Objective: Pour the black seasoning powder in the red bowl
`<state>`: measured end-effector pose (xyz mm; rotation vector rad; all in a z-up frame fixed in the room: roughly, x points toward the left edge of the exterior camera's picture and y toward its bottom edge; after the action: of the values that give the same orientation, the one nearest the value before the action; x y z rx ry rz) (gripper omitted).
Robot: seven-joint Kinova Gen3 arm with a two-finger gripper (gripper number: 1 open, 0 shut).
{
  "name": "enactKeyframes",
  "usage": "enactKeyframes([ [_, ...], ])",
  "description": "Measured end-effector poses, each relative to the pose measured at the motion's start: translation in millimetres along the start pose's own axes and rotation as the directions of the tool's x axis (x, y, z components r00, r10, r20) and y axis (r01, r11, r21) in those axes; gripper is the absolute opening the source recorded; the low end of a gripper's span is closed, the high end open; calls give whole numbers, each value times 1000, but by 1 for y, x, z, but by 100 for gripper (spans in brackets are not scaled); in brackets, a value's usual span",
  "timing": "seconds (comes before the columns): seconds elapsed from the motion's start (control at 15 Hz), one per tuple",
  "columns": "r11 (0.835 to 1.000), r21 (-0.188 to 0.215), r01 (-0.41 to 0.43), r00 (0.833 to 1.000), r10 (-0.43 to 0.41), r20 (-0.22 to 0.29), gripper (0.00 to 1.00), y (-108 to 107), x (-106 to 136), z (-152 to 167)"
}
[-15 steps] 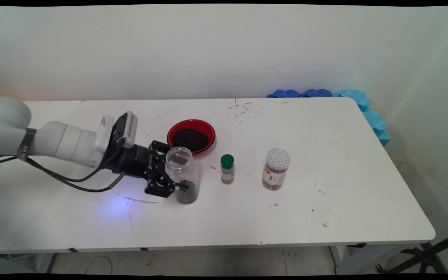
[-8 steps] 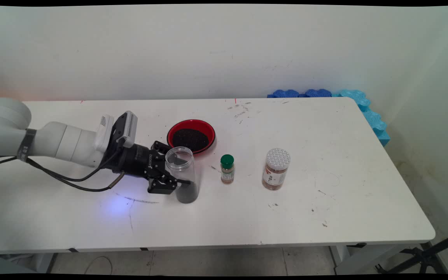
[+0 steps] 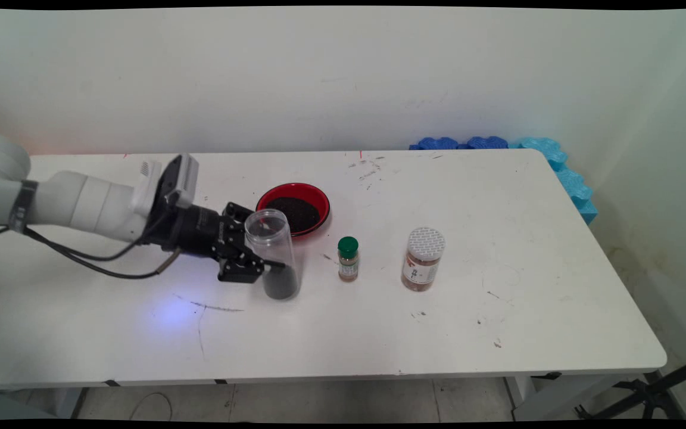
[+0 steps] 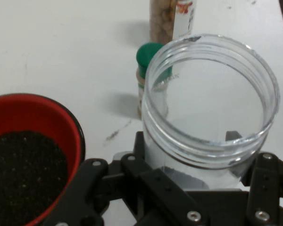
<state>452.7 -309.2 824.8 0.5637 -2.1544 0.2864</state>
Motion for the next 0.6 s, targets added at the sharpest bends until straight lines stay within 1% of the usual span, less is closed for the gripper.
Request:
enactKeyframes([
  [0.13, 1000, -5, 7, 1000, -7, -6, 0, -4, 10, -12],
  [0.6, 998, -51, 21, 999, -22, -26, 0, -24, 57, -54],
])
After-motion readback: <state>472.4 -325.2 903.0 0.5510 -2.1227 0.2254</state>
